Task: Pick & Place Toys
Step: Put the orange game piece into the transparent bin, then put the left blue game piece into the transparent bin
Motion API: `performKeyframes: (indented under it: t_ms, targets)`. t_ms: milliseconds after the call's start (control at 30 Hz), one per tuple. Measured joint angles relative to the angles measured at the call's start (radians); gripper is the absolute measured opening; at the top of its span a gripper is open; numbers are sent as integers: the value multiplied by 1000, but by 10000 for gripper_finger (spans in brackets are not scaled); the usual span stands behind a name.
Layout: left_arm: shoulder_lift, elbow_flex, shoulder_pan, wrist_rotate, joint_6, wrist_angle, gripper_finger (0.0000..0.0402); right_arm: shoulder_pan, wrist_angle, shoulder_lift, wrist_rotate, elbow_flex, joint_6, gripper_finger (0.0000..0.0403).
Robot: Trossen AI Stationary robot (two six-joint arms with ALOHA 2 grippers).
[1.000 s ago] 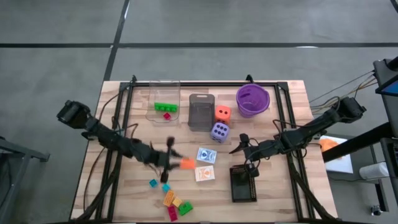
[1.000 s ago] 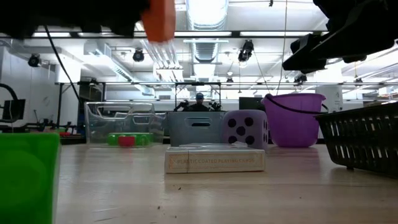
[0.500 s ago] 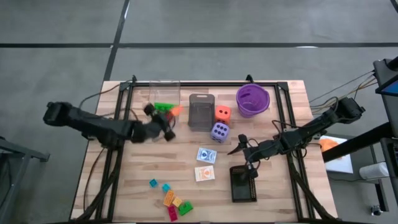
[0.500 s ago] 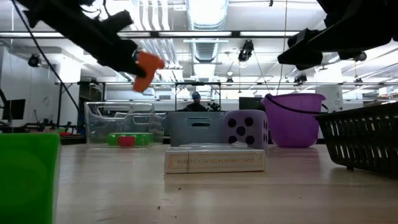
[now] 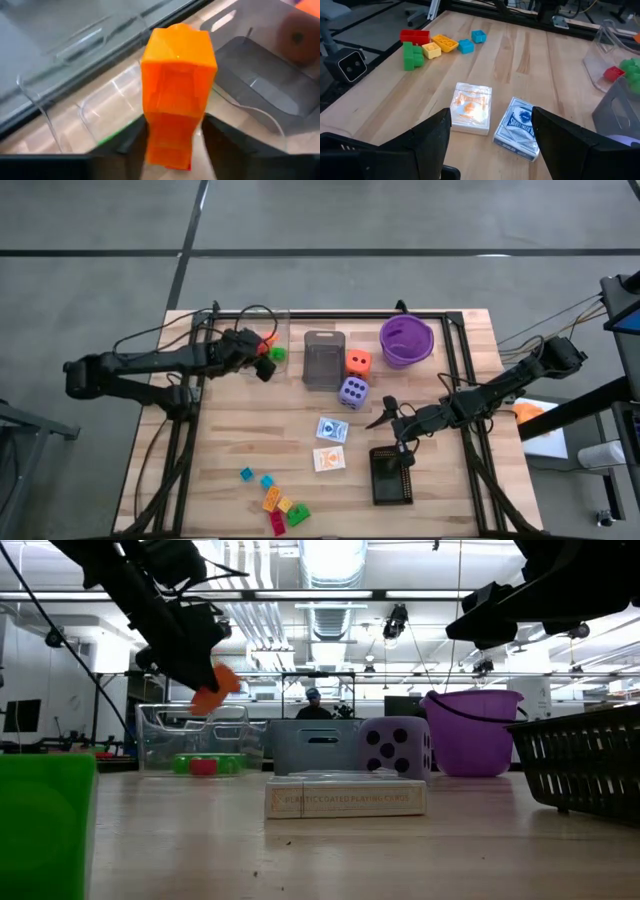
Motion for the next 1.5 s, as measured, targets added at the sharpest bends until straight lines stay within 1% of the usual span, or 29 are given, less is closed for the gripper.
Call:
performKeyframes:
  t_ms: [100,233,300,367,433,533,667,733,833,1000,1100,1167,1333,1500]
  targets:
    - [-1,3,14,42,-1,-11,281,0,0,0,-6,0,0,275]
    - [-2,11,15,43,-34,-12,360,0,-1,0,-6,0,-1,275]
    - [-2,20,14,78,-42,-13,386,0,-1,0,-6,0,-1,275]
    - [-2,34,13,133,-36,-12,394,0,-1,0,-6,0,-2,275]
    - [-7,47,7,190,-20,-11,388,0,-1,0,-6,0,-2,275]
    - [-13,71,-25,287,55,-10,366,0,-1,0,-6,0,-2,275]
    - [-20,93,-114,464,151,-24,337,0,-2,0,-6,0,-1,275]
    - [-19,93,-179,516,162,-25,327,0,-3,0,-6,0,-1,275]
    - [-12,89,-293,528,150,-26,316,0,-3,0,-6,0,-1,275]
    - [-4,83,-504,510,143,-80,313,0,-4,0,-16,0,18,275]
    - [1,83,-619,489,75,-116,313,0,-11,0,-19,0,33,275]
    - [3,83,-673,485,-5,-141,313,0,-15,0,-19,0,40,275]
    - [29,60,-761,465,-309,-148,313,0,-19,-1,-19,0,52,275]
    - [121,30,-838,460,-568,-138,313,0,-29,-1,-19,0,63,275]
